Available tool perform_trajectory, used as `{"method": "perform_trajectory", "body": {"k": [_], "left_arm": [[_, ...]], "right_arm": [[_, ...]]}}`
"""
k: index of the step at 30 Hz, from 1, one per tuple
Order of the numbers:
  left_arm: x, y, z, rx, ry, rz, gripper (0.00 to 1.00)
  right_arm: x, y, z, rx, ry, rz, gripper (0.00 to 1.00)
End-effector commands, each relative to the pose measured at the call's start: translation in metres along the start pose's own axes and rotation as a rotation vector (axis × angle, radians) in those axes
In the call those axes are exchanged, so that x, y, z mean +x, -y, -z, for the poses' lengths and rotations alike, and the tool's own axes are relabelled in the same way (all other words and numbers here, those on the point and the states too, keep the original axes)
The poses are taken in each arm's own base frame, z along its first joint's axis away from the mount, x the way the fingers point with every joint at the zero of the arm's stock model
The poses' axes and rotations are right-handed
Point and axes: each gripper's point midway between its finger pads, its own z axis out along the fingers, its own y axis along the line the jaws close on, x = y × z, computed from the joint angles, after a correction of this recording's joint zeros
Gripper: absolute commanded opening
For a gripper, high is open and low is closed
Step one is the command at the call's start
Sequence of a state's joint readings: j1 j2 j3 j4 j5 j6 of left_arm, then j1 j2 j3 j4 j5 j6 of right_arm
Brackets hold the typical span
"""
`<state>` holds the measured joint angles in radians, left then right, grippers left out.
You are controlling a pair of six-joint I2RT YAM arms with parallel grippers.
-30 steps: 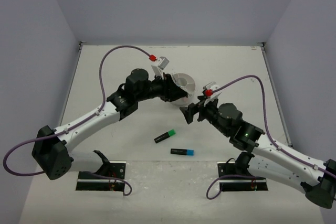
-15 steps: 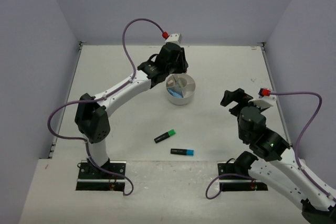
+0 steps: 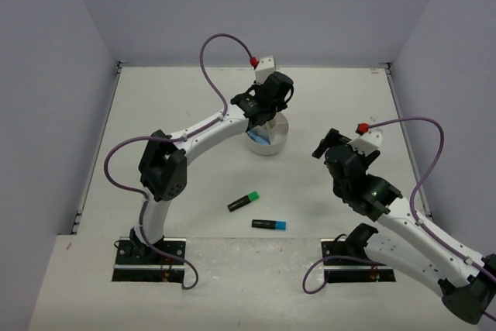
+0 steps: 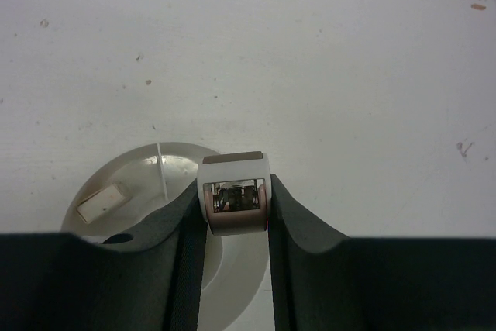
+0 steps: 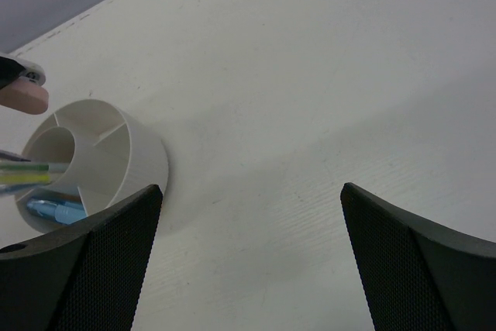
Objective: Sort the stationery into containers
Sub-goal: Place the stapler in the storage box.
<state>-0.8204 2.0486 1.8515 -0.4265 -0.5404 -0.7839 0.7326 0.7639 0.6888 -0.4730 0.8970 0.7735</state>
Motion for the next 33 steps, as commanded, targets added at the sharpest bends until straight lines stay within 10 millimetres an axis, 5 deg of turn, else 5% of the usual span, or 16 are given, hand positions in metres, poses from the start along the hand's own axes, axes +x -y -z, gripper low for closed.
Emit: {"method": "perform_trajectory", "body": {"k": [1, 33], "left_arm": [[-0.019, -0.001, 0.002, -0.092, 0.109, 0.116, 0.00], [0.016, 0.008, -0.013, -0.225, 0.157, 0.093, 0.05]], "right_arm": [[-0.007, 0.001, 0.000, 0.021, 0.028, -0.058, 0.99], [0.001, -0.001, 0.001, -0.022, 0.005, -0.051, 0.99]]}}
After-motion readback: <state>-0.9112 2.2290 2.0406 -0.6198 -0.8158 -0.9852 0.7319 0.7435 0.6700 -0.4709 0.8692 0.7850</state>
